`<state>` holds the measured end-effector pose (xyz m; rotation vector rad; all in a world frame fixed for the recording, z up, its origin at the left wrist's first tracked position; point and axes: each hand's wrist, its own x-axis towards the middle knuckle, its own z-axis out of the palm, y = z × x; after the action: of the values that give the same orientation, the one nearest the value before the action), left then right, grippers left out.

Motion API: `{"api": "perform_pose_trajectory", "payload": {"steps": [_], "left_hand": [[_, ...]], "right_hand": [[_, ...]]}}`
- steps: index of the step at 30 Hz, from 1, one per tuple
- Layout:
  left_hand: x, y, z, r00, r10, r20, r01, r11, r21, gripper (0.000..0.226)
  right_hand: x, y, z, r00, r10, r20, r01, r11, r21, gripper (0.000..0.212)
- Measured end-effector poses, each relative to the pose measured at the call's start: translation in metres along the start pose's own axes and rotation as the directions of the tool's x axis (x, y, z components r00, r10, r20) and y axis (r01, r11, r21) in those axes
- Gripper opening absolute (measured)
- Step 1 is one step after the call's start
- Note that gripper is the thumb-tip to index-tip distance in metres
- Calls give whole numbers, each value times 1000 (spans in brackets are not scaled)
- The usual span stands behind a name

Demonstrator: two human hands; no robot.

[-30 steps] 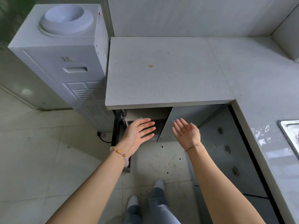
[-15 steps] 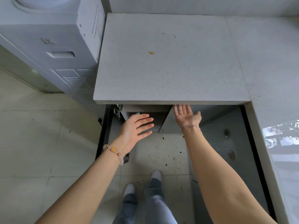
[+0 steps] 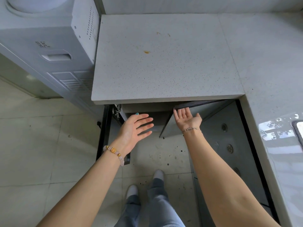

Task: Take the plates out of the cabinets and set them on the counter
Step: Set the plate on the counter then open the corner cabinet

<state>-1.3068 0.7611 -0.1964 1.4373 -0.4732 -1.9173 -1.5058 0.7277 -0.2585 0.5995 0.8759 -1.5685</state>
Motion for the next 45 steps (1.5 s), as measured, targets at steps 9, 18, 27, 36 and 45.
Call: {"api": "perform_pose_trajectory", "payload": {"steps": [9,18,27,36,45], "left_hand": [[-27,-5,-10,999,-11,43,9,999,51,31],[-51,-9,-26,998,10,69,-17,994,108,33],[-65,-13,-29,998,27,62,-36,988,148,32],[-80,-11,-24,994,69,79,-85,971,223,31],[-89,-21,-9,987,79,143,-107,973,204,29]], "right_hand": [[-39,-16,-39,990,-93,-108,72,979,-190,38],[-60,-48,-79,966,-190,-174,117,925,-360,34],[-71,-77,-106,946,-277,-169,155,844,-513,22],[-96,-91,-126,945,-286,-157,195,881,-431,18],[-120,-100,-149,955,-287,-75,255,924,-287,43]]}}
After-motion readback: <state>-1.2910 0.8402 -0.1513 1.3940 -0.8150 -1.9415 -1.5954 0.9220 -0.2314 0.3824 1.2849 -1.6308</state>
